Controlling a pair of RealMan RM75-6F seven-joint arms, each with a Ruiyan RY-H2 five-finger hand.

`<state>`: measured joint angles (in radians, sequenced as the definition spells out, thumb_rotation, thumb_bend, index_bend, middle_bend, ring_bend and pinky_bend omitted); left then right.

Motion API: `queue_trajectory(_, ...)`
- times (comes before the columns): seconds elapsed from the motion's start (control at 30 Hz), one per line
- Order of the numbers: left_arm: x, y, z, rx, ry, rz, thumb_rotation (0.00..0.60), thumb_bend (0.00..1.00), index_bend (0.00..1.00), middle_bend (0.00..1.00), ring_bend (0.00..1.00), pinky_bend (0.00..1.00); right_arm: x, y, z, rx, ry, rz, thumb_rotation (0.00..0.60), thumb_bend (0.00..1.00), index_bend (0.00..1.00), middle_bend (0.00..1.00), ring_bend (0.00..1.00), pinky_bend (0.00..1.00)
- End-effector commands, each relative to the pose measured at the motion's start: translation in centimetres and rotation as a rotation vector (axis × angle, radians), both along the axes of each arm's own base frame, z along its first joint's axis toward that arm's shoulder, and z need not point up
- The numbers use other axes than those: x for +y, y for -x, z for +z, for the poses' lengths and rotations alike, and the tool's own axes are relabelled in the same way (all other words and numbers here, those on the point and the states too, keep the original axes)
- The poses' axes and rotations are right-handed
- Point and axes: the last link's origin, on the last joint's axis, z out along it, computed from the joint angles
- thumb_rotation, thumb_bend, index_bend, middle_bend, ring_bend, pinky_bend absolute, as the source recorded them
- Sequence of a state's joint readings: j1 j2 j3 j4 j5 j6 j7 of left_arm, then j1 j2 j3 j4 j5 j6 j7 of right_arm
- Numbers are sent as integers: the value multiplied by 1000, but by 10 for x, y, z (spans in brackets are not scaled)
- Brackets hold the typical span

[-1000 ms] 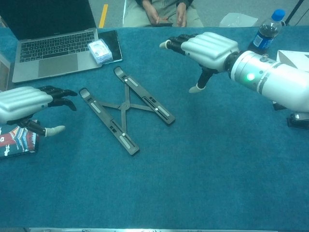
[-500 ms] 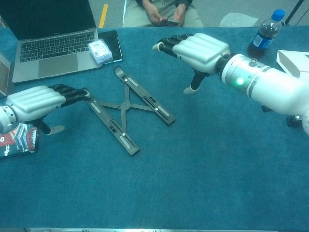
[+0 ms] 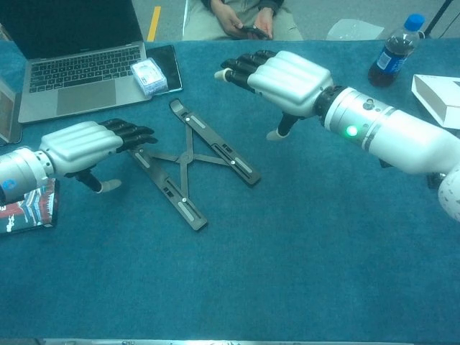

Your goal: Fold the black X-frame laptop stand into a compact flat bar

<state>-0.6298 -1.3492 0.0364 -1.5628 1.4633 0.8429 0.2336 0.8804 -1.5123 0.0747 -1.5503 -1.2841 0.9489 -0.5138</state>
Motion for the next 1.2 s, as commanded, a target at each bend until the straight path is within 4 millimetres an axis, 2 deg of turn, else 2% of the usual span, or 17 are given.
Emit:
queue_trajectory(0.03,3,-3,-2,-3,-10,-14,600,351,0,0,0,0,4,4,-6,6,-32,-21,600,0,0,0,0,110)
queue_trajectory(0.17,7,-5,-7,-6,-13,-16,600,350,0,0,0,0,5,9,-12,61,-17,24,600,0,0,0,0,110)
queue_trajectory(0.33,12,-6,-11,1,-18,-17,600,350,0,0,0,0,8,11,-18,-7,-117,-156,600,0,0,0,0,113)
queue_trajectory(0.43,13,-6,-15,7,-17,-18,600,351,0,0,0,0,9,8,-18,-46,-146,-237,600,0,0,40,0,114)
queue_trajectory(0.63,17,-8,-19,12,-22,-34,600,351,0,0,0,0,6,4,-15,-80,-195,-384,600,0,0,187,0,114)
queue_trajectory(0.9,23,-12,-23,19,-25,-58,600,351,0,0,0,0,0,-9,-18,-125,-321,-551,600,0,0,195,0,114)
queue_trajectory(1.2,24,-14,-28,12,-26,-67,600,350,0,0,0,0,-3,-23,-33,-110,-358,-594,600,0,0,190,0,113)
